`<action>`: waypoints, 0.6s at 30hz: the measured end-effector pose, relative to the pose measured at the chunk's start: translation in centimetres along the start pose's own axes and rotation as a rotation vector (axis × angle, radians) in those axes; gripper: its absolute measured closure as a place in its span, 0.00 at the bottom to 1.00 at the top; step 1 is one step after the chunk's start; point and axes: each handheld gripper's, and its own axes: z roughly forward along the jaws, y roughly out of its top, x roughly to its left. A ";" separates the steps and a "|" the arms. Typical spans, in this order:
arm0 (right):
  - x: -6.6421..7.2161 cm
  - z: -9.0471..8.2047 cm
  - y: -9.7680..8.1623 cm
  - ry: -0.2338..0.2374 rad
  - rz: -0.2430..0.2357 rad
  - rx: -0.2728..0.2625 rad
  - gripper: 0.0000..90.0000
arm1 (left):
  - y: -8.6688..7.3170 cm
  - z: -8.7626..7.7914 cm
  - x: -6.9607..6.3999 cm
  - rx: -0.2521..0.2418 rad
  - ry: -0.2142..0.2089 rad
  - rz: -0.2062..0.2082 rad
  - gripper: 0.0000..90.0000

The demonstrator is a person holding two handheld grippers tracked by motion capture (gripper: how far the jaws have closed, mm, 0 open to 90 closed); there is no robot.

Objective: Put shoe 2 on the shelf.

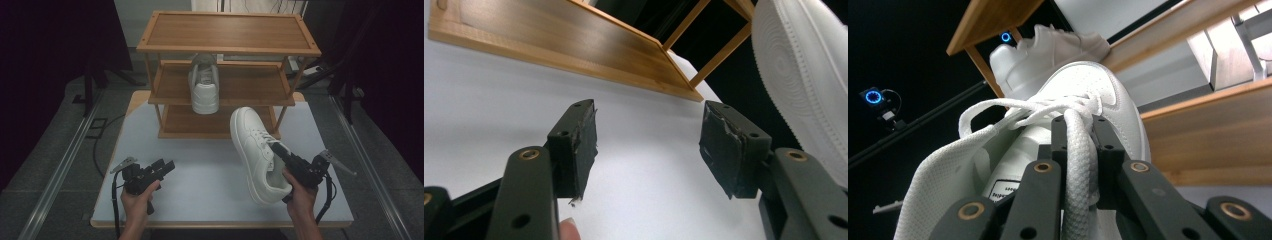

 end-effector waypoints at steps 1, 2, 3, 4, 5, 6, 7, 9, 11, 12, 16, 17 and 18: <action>0.4 0.0 0.5 0.000 0.008 -0.023 0.92 | 0.1 -0.1 0.1 -0.001 0.000 -0.002 0.44; 0.5 0.1 0.7 0.004 0.015 -0.041 0.92 | 0.1 -0.2 0.2 -0.008 0.003 -0.008 0.44; 0.5 0.1 0.7 0.004 0.015 -0.041 0.92 | 0.1 -0.2 0.2 -0.008 0.003 -0.008 0.44; 0.6 0.4 1.1 0.020 0.034 -0.063 0.92 | 0.2 -0.3 0.2 -0.008 0.004 -0.008 0.44; 0.6 0.4 1.1 0.020 0.034 -0.063 0.92 | 0.2 -0.3 0.2 -0.008 0.004 -0.008 0.44; 0.6 0.6 1.4 0.029 0.038 -0.069 0.92 | 0.2 -0.3 0.2 -0.007 0.004 -0.008 0.44; 0.7 0.9 1.6 0.034 0.044 -0.076 0.92 | 0.2 -0.4 0.3 -0.009 0.004 -0.005 0.44; 1.2 1.7 2.2 0.034 0.045 -0.092 0.92 | 0.2 -0.5 0.3 -0.011 0.006 -0.007 0.44; 1.4 2.0 2.4 0.031 0.042 -0.095 0.92 | 0.2 -0.5 0.4 -0.010 0.004 -0.007 0.44; 1.7 2.6 2.9 0.029 0.040 -0.101 0.92 | 0.2 -0.5 0.4 -0.015 0.002 -0.019 0.44; 2.2 3.7 3.7 0.026 0.034 -0.110 0.92 | 0.1 -0.7 0.6 -0.018 0.004 -0.028 0.44; 2.4 4.3 4.2 0.021 0.026 -0.109 0.92 | 0.1 -0.8 0.6 -0.019 0.005 -0.029 0.44; 2.5 4.6 4.5 0.020 0.025 -0.112 0.92 | 0.2 -0.8 0.7 -0.018 0.006 -0.031 0.44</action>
